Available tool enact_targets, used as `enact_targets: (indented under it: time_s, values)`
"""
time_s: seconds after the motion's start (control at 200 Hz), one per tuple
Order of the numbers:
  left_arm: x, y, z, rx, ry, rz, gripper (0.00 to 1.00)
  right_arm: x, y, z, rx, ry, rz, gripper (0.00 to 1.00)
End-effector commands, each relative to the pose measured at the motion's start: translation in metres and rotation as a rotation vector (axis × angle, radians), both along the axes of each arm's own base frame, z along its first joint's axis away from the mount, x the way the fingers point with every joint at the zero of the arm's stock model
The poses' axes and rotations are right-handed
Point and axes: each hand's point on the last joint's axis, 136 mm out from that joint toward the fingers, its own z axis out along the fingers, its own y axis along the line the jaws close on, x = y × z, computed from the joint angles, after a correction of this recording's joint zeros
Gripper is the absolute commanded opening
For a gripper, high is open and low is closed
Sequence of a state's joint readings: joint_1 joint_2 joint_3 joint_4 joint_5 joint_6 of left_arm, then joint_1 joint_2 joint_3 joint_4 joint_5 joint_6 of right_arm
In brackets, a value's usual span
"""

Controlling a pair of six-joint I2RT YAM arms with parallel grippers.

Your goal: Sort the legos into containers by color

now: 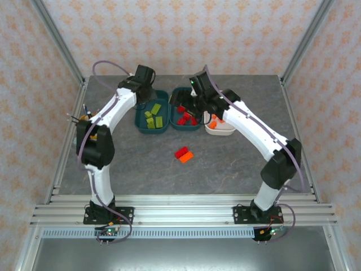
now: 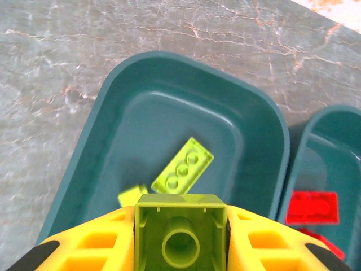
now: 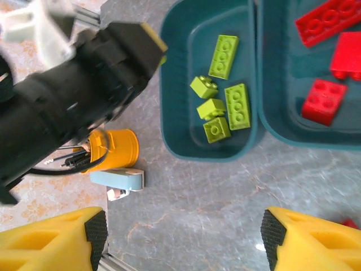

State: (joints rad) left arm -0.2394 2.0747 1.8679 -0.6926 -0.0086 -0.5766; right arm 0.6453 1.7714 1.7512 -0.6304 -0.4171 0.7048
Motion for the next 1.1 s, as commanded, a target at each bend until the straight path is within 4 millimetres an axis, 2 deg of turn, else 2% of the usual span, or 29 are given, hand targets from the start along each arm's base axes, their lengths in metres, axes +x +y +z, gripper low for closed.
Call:
enact_targets:
  time_s: [0.0,0.11,0.225,0.365,0.49,0.62,0.726,0.851,0.971,1.091]
  values:
    - [0.014,0.012,-0.016,0.046,0.042,0.018,0.29,0.018,0.013,0.011,0.055,-0.063,0.018,0.75]
    - [0.028,0.017,-0.033,0.054,0.068,0.041,0.29,0.03,0.009,0.007,0.062,-0.065,-0.01,0.76]
    - [0.035,0.022,-0.05,0.07,0.104,0.057,0.3,0.033,0.001,-0.001,0.049,-0.034,-0.023,0.76]
    - [0.037,0.023,-0.066,0.074,0.132,0.07,0.33,0.028,-0.006,-0.014,0.035,-0.008,-0.03,0.76]
    - [0.034,0.024,-0.076,0.078,0.164,0.081,0.4,0.022,-0.009,-0.024,0.007,0.018,-0.016,0.76]
    - [0.028,0.023,-0.078,0.07,0.181,0.084,0.49,0.01,-0.022,-0.038,-0.084,0.031,0.013,0.77]
    - [0.025,0.023,-0.066,0.071,0.157,0.084,0.54,-0.006,-0.038,-0.051,-0.184,0.015,0.057,0.8]
    - [0.023,0.024,-0.041,0.07,0.119,0.083,0.58,-0.027,-0.053,-0.068,-0.301,0.006,0.127,0.84]
    - [0.017,0.018,-0.004,0.054,0.054,0.071,0.62,-0.049,-0.063,-0.081,-0.396,-0.016,0.202,0.85]
    - [-0.003,0.005,0.035,0.02,-0.002,0.052,0.64,-0.081,-0.063,-0.102,-0.506,-0.045,0.341,0.88]
